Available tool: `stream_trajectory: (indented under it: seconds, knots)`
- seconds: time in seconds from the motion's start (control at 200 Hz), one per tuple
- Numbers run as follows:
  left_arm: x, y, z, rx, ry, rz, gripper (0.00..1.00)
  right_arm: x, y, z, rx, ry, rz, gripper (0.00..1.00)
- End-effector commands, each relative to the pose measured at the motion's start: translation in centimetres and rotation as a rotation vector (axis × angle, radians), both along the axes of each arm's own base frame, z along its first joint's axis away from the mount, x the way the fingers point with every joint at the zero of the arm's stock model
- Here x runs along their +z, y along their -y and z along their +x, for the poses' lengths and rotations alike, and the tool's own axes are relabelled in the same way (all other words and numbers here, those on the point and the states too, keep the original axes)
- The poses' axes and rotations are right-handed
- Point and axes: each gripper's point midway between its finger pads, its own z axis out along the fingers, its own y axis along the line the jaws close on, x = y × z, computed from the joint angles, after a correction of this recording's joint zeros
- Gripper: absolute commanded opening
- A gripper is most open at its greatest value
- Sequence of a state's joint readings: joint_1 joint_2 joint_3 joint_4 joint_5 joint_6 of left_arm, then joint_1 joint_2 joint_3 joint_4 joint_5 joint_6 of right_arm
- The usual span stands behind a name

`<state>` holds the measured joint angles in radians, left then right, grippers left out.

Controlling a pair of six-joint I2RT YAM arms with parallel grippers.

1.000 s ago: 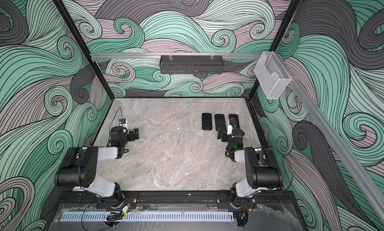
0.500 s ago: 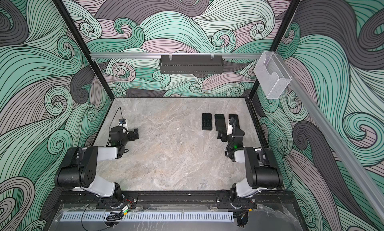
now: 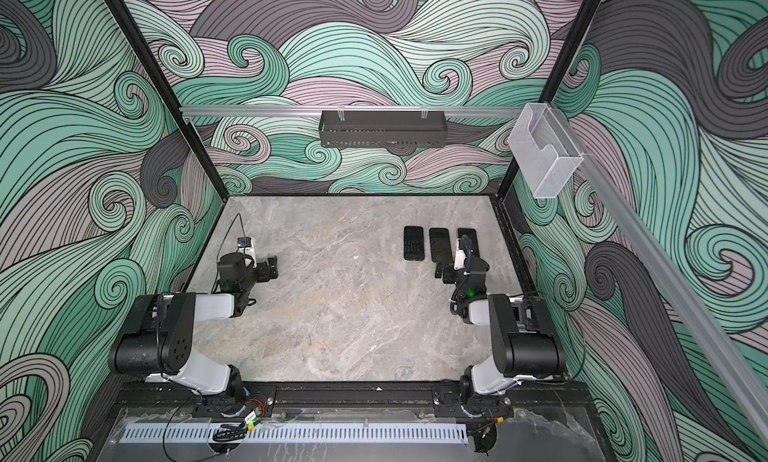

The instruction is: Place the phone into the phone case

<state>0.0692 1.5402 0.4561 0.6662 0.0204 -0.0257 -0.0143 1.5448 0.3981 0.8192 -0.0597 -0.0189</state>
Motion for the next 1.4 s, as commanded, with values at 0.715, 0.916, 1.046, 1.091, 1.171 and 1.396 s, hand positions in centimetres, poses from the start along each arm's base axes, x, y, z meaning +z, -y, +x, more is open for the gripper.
stream_trajectory:
  seconds: [0.715, 0.916, 1.046, 1.091, 1.171, 1.396]
  knots:
    - [1.13, -0.59, 0.59, 0.023, 0.022, 0.004, 0.99, 1.08, 0.03, 0.46, -0.003, 0.036, -0.015, 0.99]
    - [1.12, -0.59, 0.59, 0.023, 0.022, 0.003, 0.99, 1.06, 0.03, 0.5, -0.003, 0.034, -0.015, 0.99]
    - [1.08, -0.58, 0.57, 0.022, 0.021, 0.003, 0.99, 1.07, 0.02, 0.49, -0.003, 0.034, -0.015, 0.99]
    - [1.11, -0.59, 0.59, 0.023, 0.022, 0.003, 0.99, 1.07, -0.02, 0.46, -0.001, 0.035, -0.014, 0.99]
    - [1.13, -0.59, 0.57, 0.023, 0.022, 0.003, 0.99, 1.05, 0.03, 0.56, -0.003, 0.033, -0.015, 0.99]
    - [1.09, -0.59, 0.58, 0.023, 0.021, 0.003, 0.98, 1.07, -0.02, 0.48, -0.006, 0.034, -0.022, 0.99]
